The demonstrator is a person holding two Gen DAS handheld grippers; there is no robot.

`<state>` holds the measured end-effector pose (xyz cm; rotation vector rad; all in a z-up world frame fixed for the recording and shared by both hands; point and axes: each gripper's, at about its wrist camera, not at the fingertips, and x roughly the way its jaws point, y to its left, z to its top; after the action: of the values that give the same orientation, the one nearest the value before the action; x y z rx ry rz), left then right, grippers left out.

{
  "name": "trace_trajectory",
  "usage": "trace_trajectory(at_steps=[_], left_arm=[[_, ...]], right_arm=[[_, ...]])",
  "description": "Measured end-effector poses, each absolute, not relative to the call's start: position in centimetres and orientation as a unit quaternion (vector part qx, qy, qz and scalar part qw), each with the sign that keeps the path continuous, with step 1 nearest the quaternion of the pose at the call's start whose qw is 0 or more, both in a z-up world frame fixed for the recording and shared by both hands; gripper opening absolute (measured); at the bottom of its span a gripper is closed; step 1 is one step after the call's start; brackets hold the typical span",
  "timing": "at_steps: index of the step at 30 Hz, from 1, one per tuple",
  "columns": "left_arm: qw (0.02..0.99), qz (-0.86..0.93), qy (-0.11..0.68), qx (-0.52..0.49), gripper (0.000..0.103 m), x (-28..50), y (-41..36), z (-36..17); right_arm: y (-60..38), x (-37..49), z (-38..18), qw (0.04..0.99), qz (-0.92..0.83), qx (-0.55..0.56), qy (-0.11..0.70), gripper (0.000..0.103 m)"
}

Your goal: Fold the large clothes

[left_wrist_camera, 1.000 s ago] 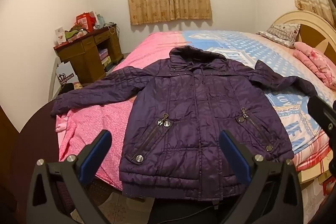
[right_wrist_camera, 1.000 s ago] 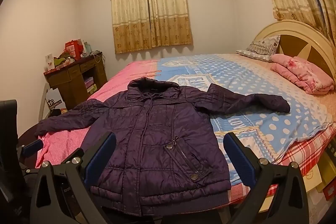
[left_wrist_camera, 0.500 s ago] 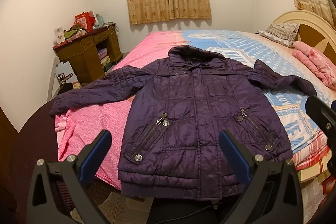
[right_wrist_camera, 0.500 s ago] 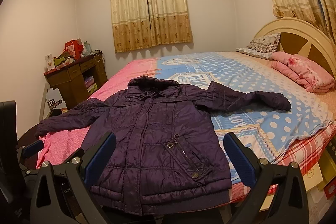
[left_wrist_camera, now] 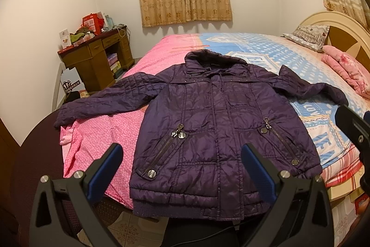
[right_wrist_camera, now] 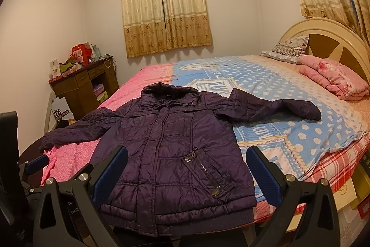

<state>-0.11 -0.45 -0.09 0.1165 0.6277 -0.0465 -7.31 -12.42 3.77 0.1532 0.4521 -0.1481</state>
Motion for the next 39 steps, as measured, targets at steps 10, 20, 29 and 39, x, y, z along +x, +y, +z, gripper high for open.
trace_trajectory(at_steps=[10, 20, 29, 39], left_arm=[[0.950, -0.020, 0.307, 0.057, 0.103, -0.11, -0.48, -0.10], [0.951, -0.017, 0.305, 0.057, 0.103, -0.14, -0.50, -0.11], [0.951, -0.017, 0.304, 0.057, 0.103, -0.16, -0.51, -0.11], [0.951, -0.017, 0.305, 0.057, 0.103, -0.12, -0.48, -0.13]], right_arm=[[-12.04, -7.31, 3.39, 0.968, -0.072, 0.078, 0.226, 0.102], [-12.01, -7.35, 3.34, 0.968, -0.071, 0.080, 0.227, 0.102], [-11.89, -7.31, 3.07, 0.967, -0.069, 0.083, 0.230, 0.102], [-11.83, -7.32, 2.83, 0.966, -0.069, 0.088, 0.234, 0.102]])
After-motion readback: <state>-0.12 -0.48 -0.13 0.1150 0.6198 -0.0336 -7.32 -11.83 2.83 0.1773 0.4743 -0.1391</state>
